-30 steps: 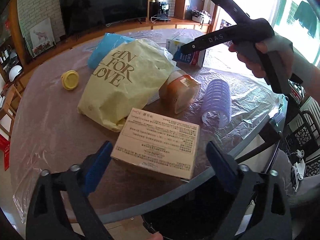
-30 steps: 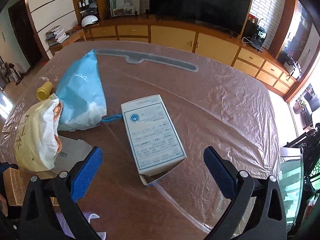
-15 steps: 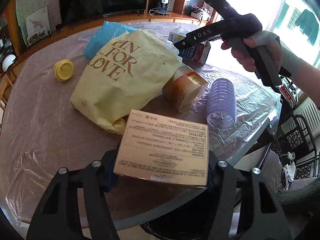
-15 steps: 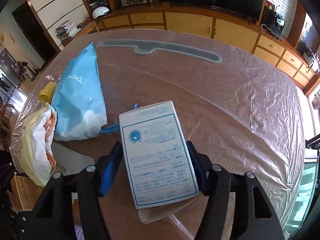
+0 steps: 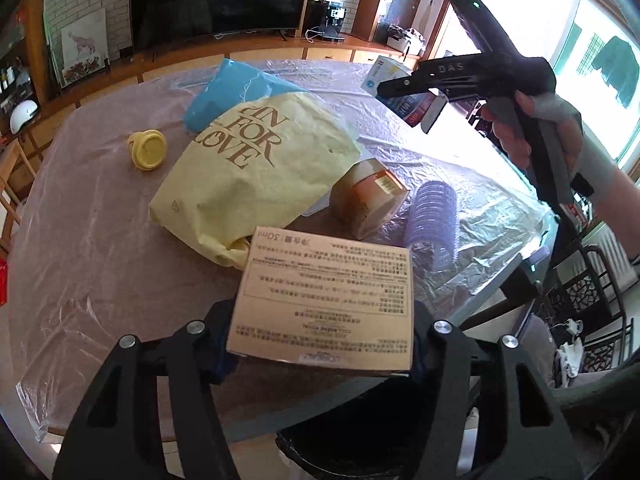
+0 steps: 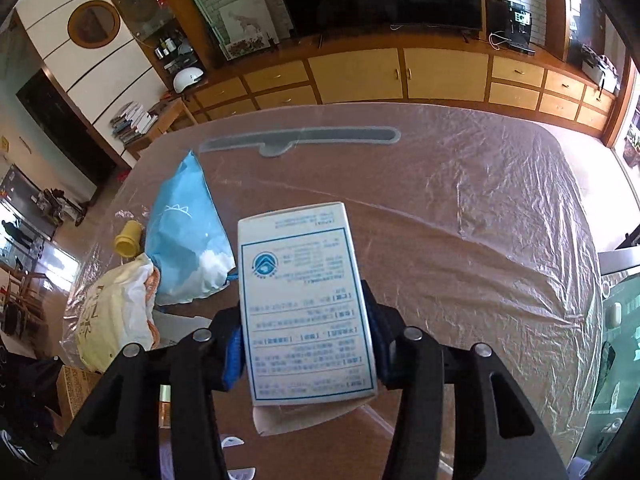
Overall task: Collect trash
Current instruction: 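Carry both boxes in the tools over the black trash bin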
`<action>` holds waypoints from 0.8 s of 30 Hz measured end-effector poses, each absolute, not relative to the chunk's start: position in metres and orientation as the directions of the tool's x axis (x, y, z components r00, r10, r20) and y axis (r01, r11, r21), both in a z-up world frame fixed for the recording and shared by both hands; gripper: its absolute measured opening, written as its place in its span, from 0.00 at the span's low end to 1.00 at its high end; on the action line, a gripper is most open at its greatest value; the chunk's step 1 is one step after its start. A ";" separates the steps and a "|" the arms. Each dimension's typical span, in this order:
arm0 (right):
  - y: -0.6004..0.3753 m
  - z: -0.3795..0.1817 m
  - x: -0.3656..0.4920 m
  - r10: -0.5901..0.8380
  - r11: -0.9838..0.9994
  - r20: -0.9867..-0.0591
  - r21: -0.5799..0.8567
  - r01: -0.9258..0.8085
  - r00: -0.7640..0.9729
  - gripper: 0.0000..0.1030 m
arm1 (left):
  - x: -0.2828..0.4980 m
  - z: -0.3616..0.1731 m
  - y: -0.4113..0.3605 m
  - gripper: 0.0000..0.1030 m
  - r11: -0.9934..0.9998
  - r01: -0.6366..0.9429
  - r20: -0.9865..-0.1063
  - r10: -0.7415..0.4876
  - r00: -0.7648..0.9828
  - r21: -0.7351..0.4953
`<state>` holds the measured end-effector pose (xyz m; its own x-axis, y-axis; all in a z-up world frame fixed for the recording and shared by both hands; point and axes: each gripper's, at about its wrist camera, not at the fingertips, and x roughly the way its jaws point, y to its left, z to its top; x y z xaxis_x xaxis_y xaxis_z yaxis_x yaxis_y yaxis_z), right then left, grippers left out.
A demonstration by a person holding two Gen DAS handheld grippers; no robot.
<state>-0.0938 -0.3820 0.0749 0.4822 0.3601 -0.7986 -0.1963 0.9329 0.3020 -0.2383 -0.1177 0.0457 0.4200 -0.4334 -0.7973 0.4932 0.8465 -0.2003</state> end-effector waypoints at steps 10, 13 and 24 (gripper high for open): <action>-0.389 0.093 -0.128 0.409 0.911 -0.749 0.372 -0.179 0.521 0.46 | -0.240 0.068 -0.105 0.60 0.858 0.467 -0.761 -0.446 0.472 -0.214; -0.387 0.100 -0.145 0.441 0.895 -0.724 0.399 -0.199 0.530 0.46 | -0.244 0.076 -0.106 0.60 0.859 0.470 -0.743 -0.448 0.497 -0.204; -0.357 0.107 -0.227 0.524 0.851 -0.697 0.458 -0.257 0.490 0.46 | -0.257 0.075 -0.116 0.60 0.861 0.473 -0.749 -0.437 0.498 -0.187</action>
